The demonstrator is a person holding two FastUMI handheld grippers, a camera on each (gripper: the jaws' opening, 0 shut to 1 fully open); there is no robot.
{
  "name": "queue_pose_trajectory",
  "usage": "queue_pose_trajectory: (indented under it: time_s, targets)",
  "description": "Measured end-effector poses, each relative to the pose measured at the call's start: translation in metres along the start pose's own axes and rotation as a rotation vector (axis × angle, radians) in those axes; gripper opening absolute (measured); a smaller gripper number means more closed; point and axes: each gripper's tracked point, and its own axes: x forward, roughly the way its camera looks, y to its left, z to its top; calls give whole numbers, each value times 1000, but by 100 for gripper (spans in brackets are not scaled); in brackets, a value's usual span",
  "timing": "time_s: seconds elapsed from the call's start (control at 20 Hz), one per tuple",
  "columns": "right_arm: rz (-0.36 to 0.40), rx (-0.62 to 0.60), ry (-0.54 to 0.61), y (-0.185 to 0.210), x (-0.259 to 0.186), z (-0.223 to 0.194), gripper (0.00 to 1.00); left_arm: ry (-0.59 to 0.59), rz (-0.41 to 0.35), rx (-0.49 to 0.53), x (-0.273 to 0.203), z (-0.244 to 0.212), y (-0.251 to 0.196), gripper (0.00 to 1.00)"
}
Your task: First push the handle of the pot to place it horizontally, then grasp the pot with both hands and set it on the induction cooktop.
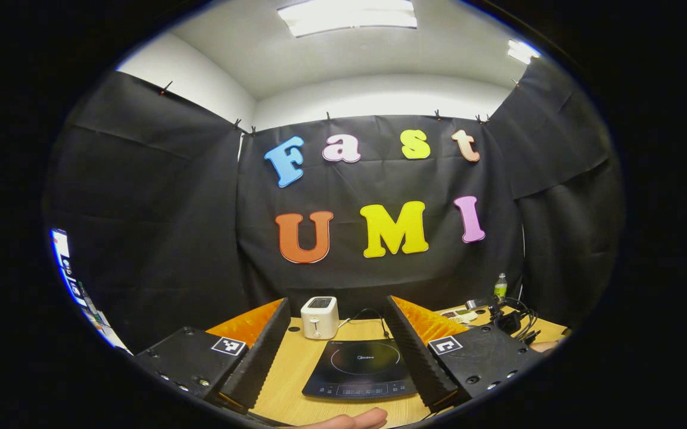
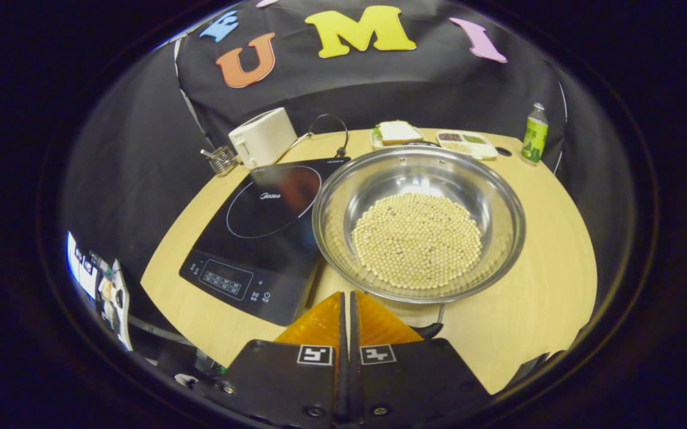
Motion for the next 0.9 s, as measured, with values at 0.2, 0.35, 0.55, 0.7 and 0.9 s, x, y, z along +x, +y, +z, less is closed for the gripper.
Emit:
queue_pose_trajectory:
  time_s: [0.2, 0.35, 0.55, 0.7, 0.9]
  targets:
    - [16, 20, 24, 2, 8, -3, 4, 2, 8, -7, 0, -3, 3, 95]
    - [26, -25, 38, 4, 9, -7, 4, 9, 9, -16, 0, -7, 6, 95]
    - [27, -31, 43, -6, 6, -11, 4, 22, 22, -27, 4, -14, 13, 95]
    - [-1, -24, 73, -17, 12, -16, 3, 36, 30, -43, 6, -19, 15, 95]
    - [-22, 11, 110, -29, 22, -23, 1, 45, 35, -58, 6, -22, 18, 95]
